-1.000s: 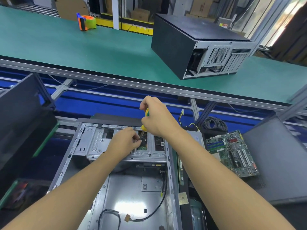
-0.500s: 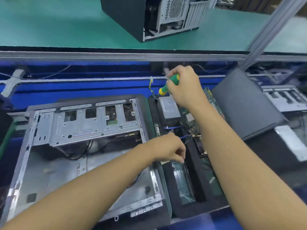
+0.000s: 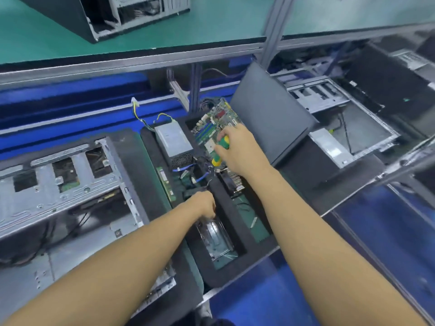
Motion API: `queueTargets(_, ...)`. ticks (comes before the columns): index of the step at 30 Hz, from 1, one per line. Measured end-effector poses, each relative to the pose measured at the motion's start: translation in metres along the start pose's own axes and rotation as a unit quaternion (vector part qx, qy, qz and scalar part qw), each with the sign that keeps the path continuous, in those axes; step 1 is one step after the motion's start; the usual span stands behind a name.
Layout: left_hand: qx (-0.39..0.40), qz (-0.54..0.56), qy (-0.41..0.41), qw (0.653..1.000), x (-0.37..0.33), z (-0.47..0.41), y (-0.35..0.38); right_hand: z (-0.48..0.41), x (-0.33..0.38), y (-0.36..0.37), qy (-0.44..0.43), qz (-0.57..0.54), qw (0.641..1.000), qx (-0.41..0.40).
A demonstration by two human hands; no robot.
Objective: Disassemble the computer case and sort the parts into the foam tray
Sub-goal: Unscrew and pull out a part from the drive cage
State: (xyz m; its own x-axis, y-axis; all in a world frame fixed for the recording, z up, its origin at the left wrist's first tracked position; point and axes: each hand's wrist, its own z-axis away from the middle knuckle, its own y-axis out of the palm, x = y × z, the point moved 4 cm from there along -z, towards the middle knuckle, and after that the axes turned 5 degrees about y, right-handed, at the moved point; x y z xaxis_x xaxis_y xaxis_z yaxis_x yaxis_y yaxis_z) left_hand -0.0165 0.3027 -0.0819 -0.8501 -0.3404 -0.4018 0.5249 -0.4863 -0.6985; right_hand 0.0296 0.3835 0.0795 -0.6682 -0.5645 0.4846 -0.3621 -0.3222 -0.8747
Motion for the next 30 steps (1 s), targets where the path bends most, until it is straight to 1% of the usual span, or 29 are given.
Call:
queueTargets(3,-0.010,0.016,-0.014,1.000,0.004,0.007,-0.013,-0.004,0.004,-0.001,-0.003,0.007,1.000,-0.006)
queueTargets(5,-0.051,0.074,-0.012,0.996,0.010,0.020,-0.031,-0.009,0.015,-0.002,-0.008,-0.014,1.000,-0.023)
queueTargets(7,-0.113,0.135,-0.005,0.984,0.020,0.039,-0.055,-0.013,0.031,-0.004,-0.017,-0.047,0.998,-0.043)
queueTargets(10,-0.221,0.233,-0.009,0.947,0.054,0.074,-0.088,-0.019,0.063,-0.008,-0.039,-0.103,0.992,-0.066)
queueTargets(12,-0.302,0.244,-0.008,0.921,0.085,0.104,-0.105,-0.020,0.089,-0.011,-0.067,-0.144,0.983,-0.087)
queueTargets(14,-0.366,0.248,-0.006,0.897,0.119,0.134,-0.113,-0.019,0.118,-0.012,-0.102,-0.187,0.972,-0.100)
queueTargets(16,-0.422,0.270,-0.020,0.865,0.156,0.163,-0.115,-0.017,0.148,-0.007,-0.135,-0.222,0.962,-0.084)
queueTargets(18,-0.468,0.270,-0.065,0.839,0.194,0.191,-0.113,-0.014,0.176,0.005,-0.162,-0.237,0.957,-0.045)
queueTargets(19,-0.479,0.264,-0.087,0.833,0.213,0.203,-0.110,-0.013,0.190,0.012,-0.172,-0.241,0.955,-0.024)
queueTargets(20,-0.475,0.257,-0.099,0.836,0.226,0.210,-0.107,-0.012,0.198,0.019,-0.175,-0.241,0.955,-0.011)
queueTargets(23,-0.427,0.212,-0.121,0.871,0.248,0.221,-0.095,-0.011,0.221,0.041,-0.181,-0.224,0.957,0.032)
queueTargets(25,-0.412,0.179,-0.114,0.886,0.249,0.217,-0.092,-0.012,0.231,0.053,-0.177,-0.209,0.960,0.059)
queueTargets(30,-0.411,0.186,-0.084,0.888,0.231,0.199,-0.094,-0.015,0.230,0.067,-0.167,-0.176,0.966,0.091)
